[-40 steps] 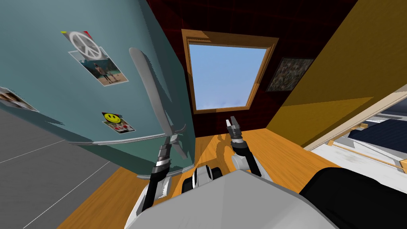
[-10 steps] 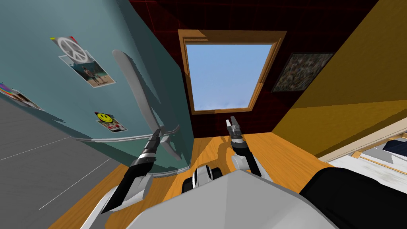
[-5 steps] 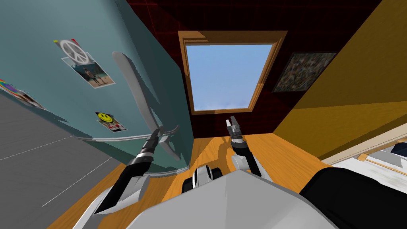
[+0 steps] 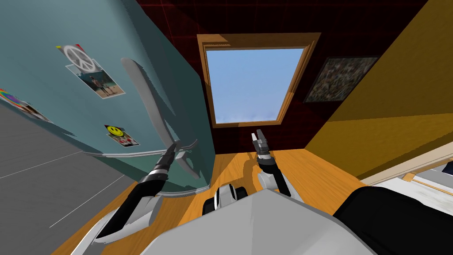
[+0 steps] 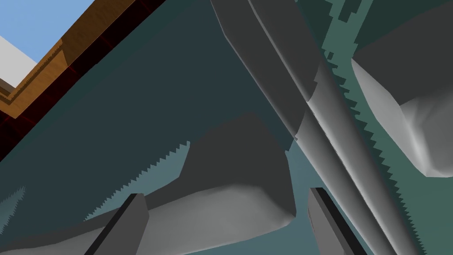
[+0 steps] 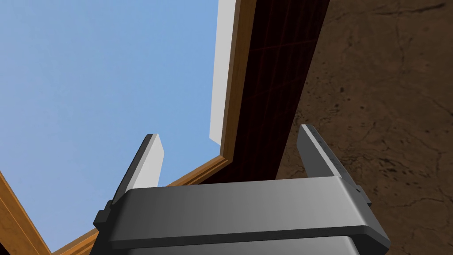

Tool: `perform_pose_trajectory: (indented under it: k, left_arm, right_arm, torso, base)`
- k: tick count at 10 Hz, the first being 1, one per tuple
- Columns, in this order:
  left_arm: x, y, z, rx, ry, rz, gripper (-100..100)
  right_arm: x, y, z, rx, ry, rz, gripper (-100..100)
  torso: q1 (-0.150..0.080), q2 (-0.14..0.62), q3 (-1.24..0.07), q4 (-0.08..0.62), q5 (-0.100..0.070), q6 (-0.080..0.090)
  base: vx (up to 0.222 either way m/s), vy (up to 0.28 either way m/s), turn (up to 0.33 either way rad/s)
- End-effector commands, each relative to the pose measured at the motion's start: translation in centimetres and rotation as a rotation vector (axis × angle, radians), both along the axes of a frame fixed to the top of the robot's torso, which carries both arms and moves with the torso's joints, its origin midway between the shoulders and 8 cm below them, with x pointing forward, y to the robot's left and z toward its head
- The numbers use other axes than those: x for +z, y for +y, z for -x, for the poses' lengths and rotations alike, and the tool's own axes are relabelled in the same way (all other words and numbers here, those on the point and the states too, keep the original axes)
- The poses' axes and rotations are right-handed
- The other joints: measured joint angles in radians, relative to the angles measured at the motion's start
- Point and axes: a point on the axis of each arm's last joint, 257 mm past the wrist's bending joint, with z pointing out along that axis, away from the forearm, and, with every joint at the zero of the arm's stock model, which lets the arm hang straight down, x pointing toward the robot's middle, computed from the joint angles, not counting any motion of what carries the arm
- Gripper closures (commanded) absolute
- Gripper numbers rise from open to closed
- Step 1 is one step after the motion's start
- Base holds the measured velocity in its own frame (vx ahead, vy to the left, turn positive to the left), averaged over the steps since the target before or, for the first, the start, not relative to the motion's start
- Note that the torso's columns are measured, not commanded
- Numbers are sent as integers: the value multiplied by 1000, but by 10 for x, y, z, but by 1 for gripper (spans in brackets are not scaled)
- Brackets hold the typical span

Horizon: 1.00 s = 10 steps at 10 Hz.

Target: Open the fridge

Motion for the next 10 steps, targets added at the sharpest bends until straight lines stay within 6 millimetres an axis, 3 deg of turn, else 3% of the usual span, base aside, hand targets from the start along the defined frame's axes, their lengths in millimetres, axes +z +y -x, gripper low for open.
perform_pose_trajectory:
  k: [1, 10]
  left_arm:
    - [-4, 4, 1, 14, 37, -8, -100]
    - [1, 13, 6, 46, 98, -34, -100]
  right_arm:
    - [0, 0, 0, 0, 0, 0, 0]
    - [0, 0, 0, 0, 0, 0, 0]
  torso:
    - [0, 0, 0, 0, 0, -1]
    - [4, 2, 2, 2, 1, -4]
  base:
    - [6, -32, 15]
    - [21, -20, 5]
